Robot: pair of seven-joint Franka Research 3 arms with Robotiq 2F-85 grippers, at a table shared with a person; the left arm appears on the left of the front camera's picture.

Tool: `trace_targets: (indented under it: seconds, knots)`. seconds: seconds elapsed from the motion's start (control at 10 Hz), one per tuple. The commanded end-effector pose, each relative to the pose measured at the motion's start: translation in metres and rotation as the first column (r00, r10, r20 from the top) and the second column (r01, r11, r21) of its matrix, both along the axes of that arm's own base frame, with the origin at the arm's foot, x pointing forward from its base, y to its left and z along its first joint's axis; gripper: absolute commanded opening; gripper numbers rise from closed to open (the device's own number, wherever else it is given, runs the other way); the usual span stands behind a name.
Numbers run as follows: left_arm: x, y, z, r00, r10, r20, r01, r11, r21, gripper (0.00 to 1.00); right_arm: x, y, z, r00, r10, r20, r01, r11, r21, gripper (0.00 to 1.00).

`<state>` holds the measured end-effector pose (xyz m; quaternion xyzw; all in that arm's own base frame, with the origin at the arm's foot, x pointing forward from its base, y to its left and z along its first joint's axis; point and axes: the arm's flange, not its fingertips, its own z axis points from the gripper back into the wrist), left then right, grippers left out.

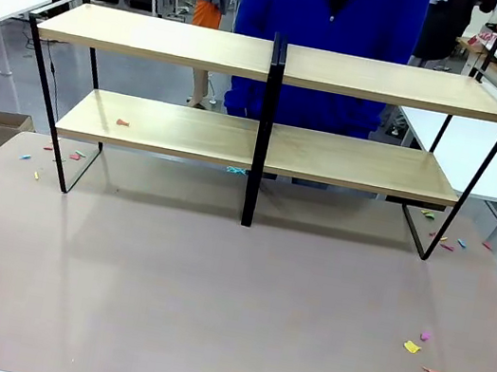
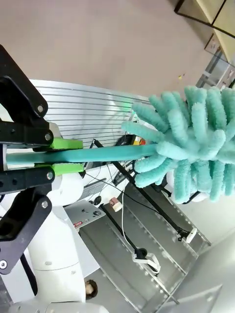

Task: Clean the shelves.
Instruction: Clean another randomly selected level of the Shelf with the Duster, then place the Duster on the table.

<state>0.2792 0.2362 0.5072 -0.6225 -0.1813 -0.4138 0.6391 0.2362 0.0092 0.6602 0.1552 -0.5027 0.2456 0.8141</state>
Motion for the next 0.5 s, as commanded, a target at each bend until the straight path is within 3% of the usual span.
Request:
trace_targets:
  seconds: [0.0, 0.4]
  knots:
    - [-0.0071, 0.0015, -0.0014, 1.0, 0.003, 0.02, -0.003, 1.0, -0.01, 0.12, 0.0002, 0.0, -0.0003, 1.0, 0.003, -0.001, -0.003, 1.0, 0.003, 1.0]
    - [-0.0071, 0.0015, -0.0014, 1.0, 0.003, 0.02, -0.003, 1.0, -0.01, 0.12, 0.0002, 0.0, -0.0003, 1.0, 0.003, -0.001, -0.003, 1.0, 0.003, 1.0]
